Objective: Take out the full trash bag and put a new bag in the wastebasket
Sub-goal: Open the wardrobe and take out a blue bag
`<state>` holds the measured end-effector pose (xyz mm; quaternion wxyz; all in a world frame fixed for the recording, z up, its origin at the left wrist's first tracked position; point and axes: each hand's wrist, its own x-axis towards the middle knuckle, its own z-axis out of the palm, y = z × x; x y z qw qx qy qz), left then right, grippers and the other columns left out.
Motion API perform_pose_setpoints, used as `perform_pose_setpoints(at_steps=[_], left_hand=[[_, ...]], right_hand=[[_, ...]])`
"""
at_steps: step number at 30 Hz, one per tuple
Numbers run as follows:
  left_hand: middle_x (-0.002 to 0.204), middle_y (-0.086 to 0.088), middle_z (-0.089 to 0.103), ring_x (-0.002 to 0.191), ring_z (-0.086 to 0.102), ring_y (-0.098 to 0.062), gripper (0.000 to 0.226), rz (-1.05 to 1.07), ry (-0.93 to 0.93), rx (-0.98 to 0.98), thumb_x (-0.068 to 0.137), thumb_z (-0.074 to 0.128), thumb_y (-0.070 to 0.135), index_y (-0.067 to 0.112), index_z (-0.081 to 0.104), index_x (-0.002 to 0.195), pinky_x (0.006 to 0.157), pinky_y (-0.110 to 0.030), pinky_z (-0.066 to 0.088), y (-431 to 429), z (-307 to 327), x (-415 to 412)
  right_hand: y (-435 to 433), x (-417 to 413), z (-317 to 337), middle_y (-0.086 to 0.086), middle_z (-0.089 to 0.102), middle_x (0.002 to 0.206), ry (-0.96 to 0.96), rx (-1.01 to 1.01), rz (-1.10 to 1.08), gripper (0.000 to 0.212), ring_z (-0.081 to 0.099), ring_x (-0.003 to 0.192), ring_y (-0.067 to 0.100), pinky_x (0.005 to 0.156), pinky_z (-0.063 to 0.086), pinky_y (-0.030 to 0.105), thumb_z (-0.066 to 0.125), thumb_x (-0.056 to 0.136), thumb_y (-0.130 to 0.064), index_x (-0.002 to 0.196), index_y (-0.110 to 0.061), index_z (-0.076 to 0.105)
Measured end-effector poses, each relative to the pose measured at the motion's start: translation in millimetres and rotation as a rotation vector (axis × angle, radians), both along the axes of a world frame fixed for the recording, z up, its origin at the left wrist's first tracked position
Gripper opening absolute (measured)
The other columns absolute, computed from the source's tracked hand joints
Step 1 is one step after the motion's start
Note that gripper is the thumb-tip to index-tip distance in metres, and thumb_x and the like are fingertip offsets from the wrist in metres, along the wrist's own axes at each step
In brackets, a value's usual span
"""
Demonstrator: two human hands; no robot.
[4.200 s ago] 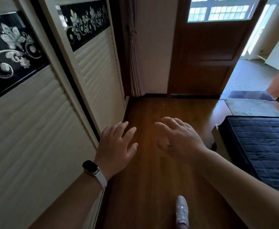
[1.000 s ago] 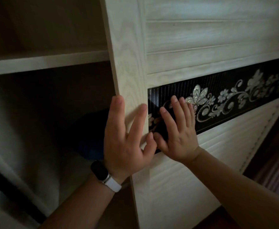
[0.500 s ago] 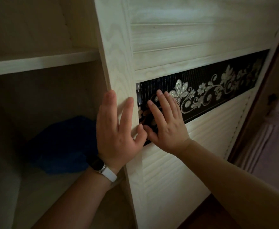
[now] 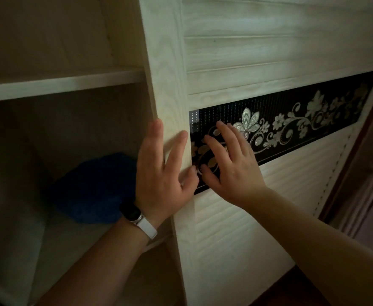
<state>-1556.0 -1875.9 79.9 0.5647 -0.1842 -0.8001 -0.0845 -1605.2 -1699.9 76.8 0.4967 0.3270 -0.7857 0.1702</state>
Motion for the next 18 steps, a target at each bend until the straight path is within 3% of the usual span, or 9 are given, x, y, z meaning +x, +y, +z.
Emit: perform_pose_setpoints(at_steps=[6, 9, 12, 18], left_hand=[[0.147, -0.017, 0.032, 0.132, 0.037, -0.028, 0.057, -0.092, -0.120, -0.052, 0.087, 0.062, 0.031, 0.010, 0.042, 0.137, 0.107, -0.033, 0.030, -40.1, -7.8, 28.4], [0.135, -0.021, 0.050, 0.121, 0.046, -0.030, 0.052, -0.047, -0.269, -0.006, 0.088, 0.056, 0.035, 0.007, 0.048, 0.131, 0.100, -0.036, 0.035, -76.1, -24.3, 42.5], [0.130, -0.014, 0.055, 0.117, 0.050, -0.026, 0.050, 0.021, -0.430, 0.025, 0.089, 0.053, 0.037, 0.009, 0.051, 0.131, 0.095, -0.038, 0.041, -116.7, -44.5, 50.8], [0.129, -0.011, 0.056, 0.115, 0.054, -0.030, 0.050, 0.199, -0.653, 0.075, 0.085, 0.058, 0.038, 0.012, 0.054, 0.128, 0.089, -0.043, 0.049, -177.3, -85.9, 53.5]], right_hand=[[-19.4, 45.6, 27.1, 0.020, 0.058, 0.124, 0.043, -0.080, 0.095, 0.038, 0.055, 0.114, 0.035, 0.092, 0.046, 0.045, 0.061, 0.086, -0.025, 0.116, -0.001, 0.062], [-33.7, 67.3, 32.6, 0.021, 0.061, 0.114, 0.128, -0.080, 0.170, 0.033, 0.058, 0.103, 0.034, 0.086, 0.046, 0.043, 0.059, 0.087, -0.023, 0.112, -0.001, 0.061], [-51.9, 83.2, 28.6, 0.022, 0.063, 0.111, 0.141, -0.046, 0.214, 0.032, 0.059, 0.100, 0.034, 0.084, 0.047, 0.043, 0.058, 0.089, -0.022, 0.112, 0.000, 0.062], [-99.6, 102.9, -3.4, 0.017, 0.061, 0.119, -0.074, 0.126, 0.302, 0.037, 0.058, 0.102, 0.030, 0.081, 0.048, 0.041, 0.056, 0.092, -0.027, 0.122, -0.004, 0.059]])
